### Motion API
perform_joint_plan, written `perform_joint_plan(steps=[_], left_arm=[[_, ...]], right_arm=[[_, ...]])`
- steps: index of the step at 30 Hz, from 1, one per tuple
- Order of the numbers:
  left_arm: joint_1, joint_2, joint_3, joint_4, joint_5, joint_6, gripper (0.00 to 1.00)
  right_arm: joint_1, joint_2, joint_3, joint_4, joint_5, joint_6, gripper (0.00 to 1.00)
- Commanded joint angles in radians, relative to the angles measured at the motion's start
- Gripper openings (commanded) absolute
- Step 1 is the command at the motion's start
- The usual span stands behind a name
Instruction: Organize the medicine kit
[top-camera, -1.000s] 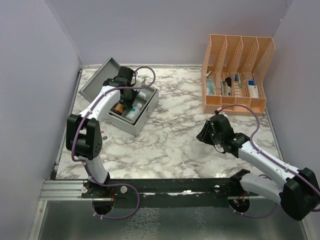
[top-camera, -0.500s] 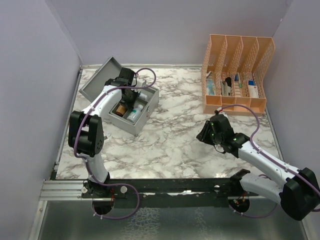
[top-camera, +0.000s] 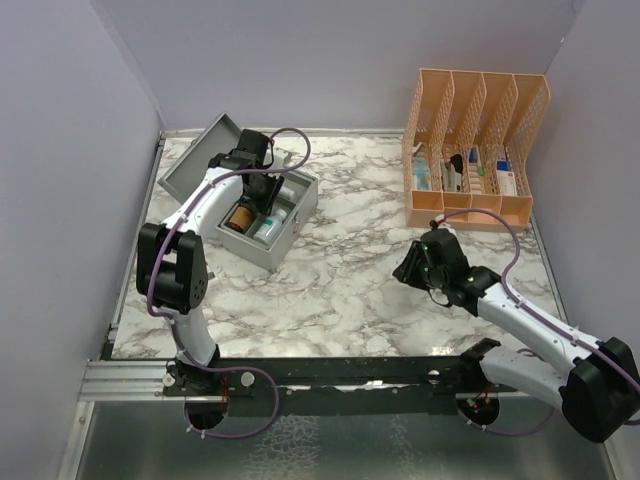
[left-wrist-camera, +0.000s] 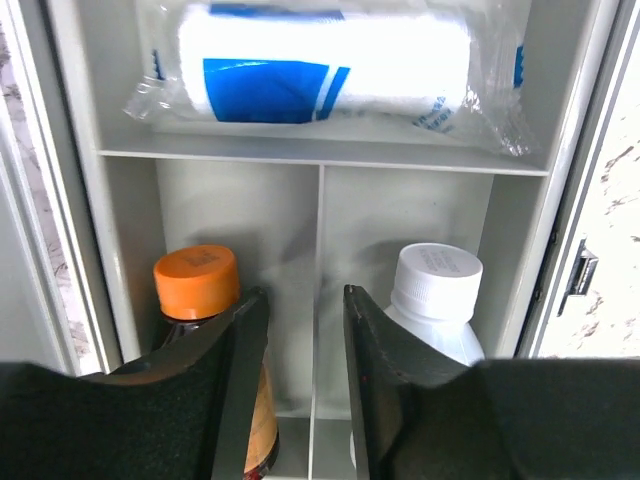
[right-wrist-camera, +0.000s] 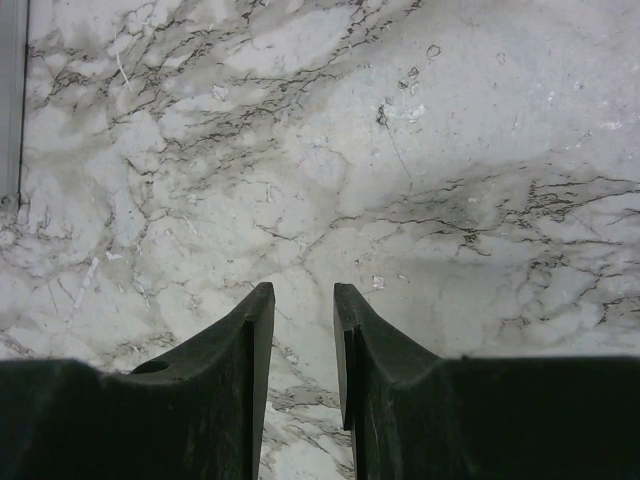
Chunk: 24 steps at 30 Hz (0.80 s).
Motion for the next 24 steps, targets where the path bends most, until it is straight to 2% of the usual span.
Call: perform_joint_plan(steps=[1,8,11,17,20,21,24], left_arm=[[0.003,-0.053,0.056,-0.014,-0.045,-0.041,0.43],[0.011,-0.110,0.130,-0.062,-0.052,-0.077,0.63],[0.020,-0.181,0.169,-0.066,-0.042,-0.109,0.72],[0.078,-0.293,0.167,-0.013,-0.128,-0.180,0.76],[0.153,-0.358,0.082,0.059,-0.152,-0.235,0.78],[0.236,-0.405,-0.019,0.127,-0.173,-0.280,0.78],[0.281,-0.432,-0.046,0.152,-0.227,-0.306,0.78]], right_arm=[[0.004,-0.030,-0.005,0.020,0.011,0.005,0.31],[0.004,-0.027,0.005,0.016,0.005,0.005,0.31],[0.004,-0.029,0.011,0.011,0.004,0.006,0.31],[0.004,-0.038,0.011,0.013,-0.004,0.009,0.31],[0.004,-0.034,0.012,0.014,-0.008,0.009,0.31],[0.004,-0.025,0.015,0.020,-0.017,0.008,0.31],[0.004,-0.015,0.021,0.021,-0.022,0.005,0.31]])
